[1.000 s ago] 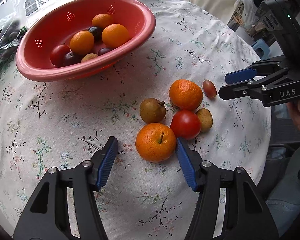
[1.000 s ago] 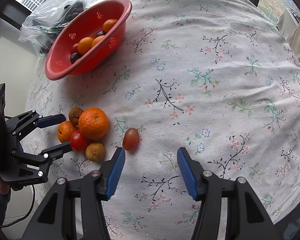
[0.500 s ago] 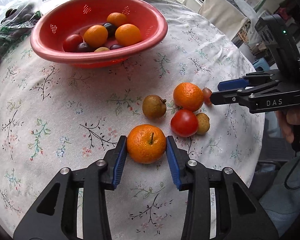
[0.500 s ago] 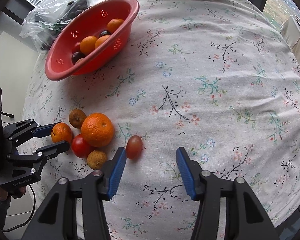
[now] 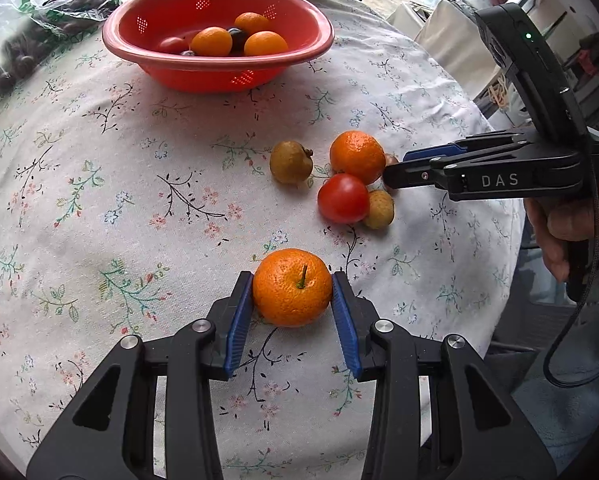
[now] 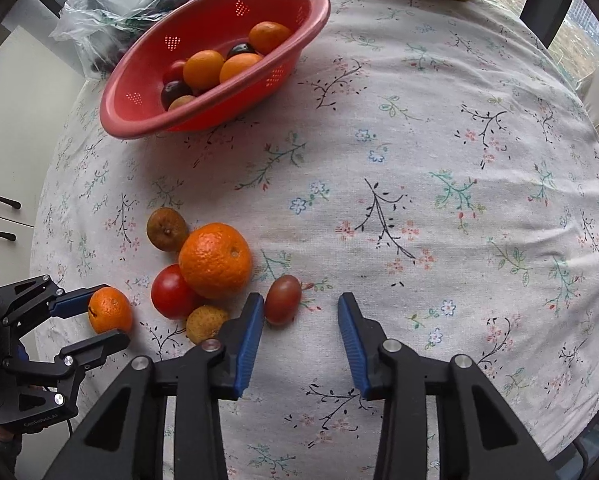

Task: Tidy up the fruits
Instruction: 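Grasp a mandarin with the left gripper while the right gripper grasps a dark red plum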

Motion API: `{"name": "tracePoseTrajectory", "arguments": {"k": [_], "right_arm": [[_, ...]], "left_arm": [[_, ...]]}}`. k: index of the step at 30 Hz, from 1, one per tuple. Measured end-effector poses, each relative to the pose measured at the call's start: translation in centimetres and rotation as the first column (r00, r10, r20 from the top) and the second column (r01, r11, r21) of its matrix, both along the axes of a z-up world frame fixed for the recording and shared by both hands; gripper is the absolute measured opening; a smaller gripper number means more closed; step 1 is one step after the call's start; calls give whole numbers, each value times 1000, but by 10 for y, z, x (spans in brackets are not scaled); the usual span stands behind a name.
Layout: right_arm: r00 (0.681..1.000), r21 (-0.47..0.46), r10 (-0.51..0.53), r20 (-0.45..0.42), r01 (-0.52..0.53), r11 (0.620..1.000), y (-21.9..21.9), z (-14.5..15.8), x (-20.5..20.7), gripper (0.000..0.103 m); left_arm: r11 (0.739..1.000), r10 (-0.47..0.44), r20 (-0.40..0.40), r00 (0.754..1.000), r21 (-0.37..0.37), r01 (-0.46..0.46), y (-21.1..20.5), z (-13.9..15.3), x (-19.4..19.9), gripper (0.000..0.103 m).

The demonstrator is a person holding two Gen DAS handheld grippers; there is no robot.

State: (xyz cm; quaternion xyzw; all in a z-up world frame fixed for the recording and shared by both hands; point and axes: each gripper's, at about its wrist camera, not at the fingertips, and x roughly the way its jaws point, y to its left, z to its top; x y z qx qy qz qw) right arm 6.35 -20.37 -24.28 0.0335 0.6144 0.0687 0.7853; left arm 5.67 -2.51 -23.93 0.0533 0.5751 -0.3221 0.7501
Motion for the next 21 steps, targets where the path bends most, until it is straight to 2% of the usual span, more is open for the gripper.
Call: {"name": "tracePoseTrajectory", "arguments": {"k": [5,12,21], "right_arm": [[1000,-23,25,-5,-25,999,10,1,1,35],[998,-11,53,-20,-53,999,18,1,3,20],[999,67,-7,-49,10,998,3,0,9,19]], "left_arm": [[1000,7,13,1000,4,-7,-3,3,4,37],[1000,20,16,1000,11,-20,-6,2,10,37],[999,34,17,999,3,-34,-4,3,11,37]]}}
